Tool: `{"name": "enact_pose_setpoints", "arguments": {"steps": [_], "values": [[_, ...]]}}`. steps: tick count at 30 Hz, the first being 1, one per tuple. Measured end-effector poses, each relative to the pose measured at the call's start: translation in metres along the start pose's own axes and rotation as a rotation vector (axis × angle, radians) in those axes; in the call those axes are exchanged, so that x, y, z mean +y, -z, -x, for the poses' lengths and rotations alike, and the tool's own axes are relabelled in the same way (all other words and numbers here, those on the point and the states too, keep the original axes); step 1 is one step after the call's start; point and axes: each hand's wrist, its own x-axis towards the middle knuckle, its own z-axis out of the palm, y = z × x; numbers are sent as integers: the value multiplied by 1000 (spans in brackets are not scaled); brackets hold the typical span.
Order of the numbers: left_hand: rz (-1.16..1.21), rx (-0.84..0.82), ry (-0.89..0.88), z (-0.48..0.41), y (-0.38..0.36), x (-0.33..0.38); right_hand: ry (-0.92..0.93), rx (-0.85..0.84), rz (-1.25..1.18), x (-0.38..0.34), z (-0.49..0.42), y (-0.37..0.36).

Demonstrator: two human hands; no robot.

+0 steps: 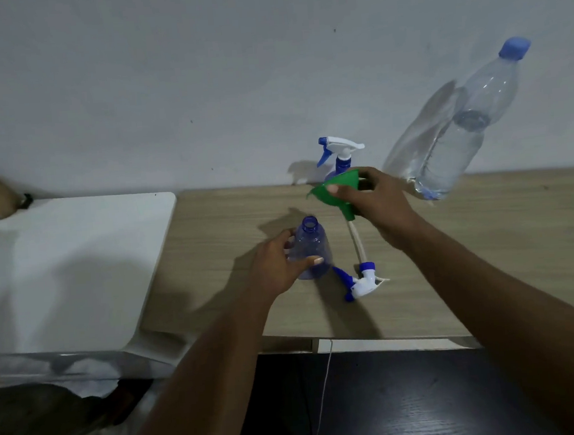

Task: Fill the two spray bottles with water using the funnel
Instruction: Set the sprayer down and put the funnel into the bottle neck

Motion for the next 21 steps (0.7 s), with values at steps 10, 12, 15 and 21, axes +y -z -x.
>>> {"name": "enact_pose_setpoints", "arguments": {"steps": [10, 12, 15, 21], "values": [[26, 9, 90, 2, -7, -2, 314, 97, 139, 14, 32, -46], [20, 4, 82, 2, -7, -2, 353, 115, 184, 16, 34, -43], [20, 5, 62, 1, -6, -4, 386, 100, 267, 18, 35, -37], [-37, -4, 30, 1, -6, -5, 394, 13, 361, 30, 39, -37]]}}
